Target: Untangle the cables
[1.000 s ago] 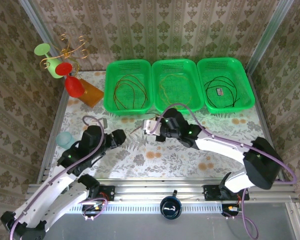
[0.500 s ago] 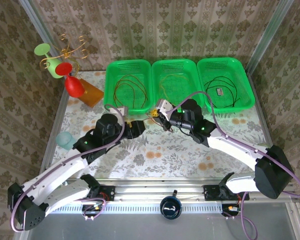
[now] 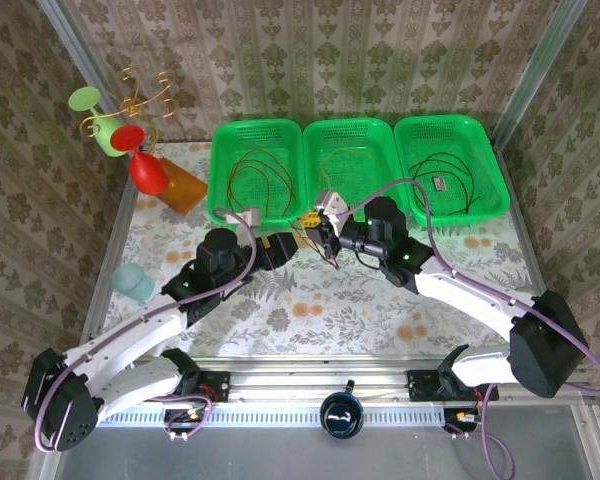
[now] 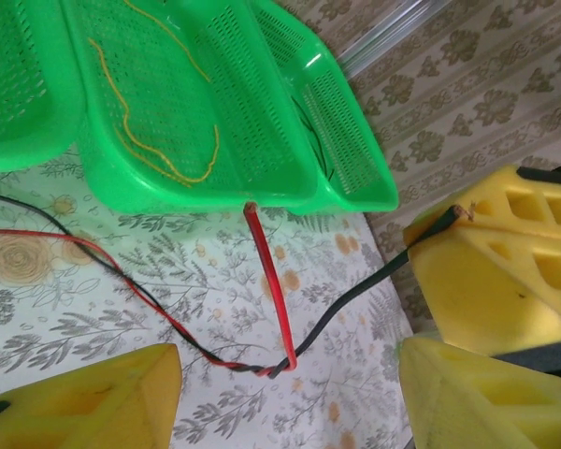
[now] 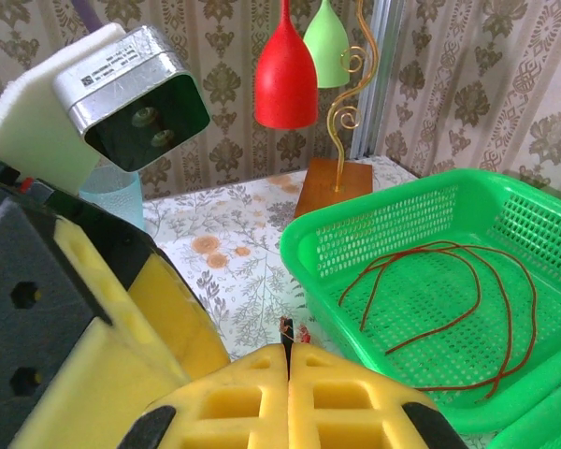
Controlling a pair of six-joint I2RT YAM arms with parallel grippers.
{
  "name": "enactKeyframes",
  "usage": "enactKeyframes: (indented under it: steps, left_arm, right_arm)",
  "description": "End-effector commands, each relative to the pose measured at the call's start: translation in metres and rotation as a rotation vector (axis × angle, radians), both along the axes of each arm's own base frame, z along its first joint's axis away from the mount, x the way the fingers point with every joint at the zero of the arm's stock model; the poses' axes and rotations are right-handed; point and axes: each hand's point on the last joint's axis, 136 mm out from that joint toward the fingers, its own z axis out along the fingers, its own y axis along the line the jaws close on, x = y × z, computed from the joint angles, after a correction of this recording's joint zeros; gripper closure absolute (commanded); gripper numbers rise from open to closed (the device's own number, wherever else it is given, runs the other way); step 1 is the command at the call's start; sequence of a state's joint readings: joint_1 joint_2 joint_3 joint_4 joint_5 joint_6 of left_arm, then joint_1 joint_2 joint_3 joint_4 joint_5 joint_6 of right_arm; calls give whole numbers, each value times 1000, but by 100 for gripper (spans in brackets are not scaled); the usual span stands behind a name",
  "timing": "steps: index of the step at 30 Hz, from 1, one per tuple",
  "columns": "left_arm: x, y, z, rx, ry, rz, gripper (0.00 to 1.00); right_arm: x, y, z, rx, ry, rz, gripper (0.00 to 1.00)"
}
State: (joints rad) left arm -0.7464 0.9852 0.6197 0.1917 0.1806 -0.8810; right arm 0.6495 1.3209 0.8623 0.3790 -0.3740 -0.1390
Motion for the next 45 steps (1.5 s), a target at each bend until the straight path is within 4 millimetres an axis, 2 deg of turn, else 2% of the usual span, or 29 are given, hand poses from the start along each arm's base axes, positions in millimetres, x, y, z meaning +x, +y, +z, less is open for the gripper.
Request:
enactKeyframes:
  steps: [1, 6, 9, 15, 19, 23, 26, 31, 35, 40, 45]
  left_arm:
    - [3, -8, 15, -96, -9, -23, 37]
    - [12, -13, 9, -145, 21, -19, 38]
    - [23, -14, 2, -165, 42, -12, 43]
    - [36, -29, 6, -182, 36, -43, 52]
    - [40, -32, 9, -201, 22, -41, 80]
    - [41, -26, 13, -157, 3, -12, 100]
    - [38, -17, 17, -87, -21, 14, 100]
    - [29, 4, 28, 73, -84, 76, 100]
    - [19, 12, 46, 190, -149, 77, 100]
    - [8, 18, 64, 323, -217, 60, 100]
    - [4, 29, 86, 361, -292, 67, 100]
  right_arm:
    - [-1, -2, 17, 55, -19, -2, 100]
    - [-2, -2, 20, 68, -11, 0, 100]
    - [-2, -2, 21, 72, -11, -1, 100]
    - [-3, -4, 23, 74, -11, -4, 100]
    - [-1, -8, 26, 77, -14, -21, 100]
    - [-1, -17, 30, 79, -20, -47, 100]
    - [-1, -28, 33, 77, -27, -95, 100]
    - [0, -58, 42, 96, -45, -240, 100]
    - [0, -92, 50, 130, -75, -396, 100]
    - [-13, -124, 62, 170, -116, -485, 100]
    - [-20, -154, 72, 176, -139, -580, 100]
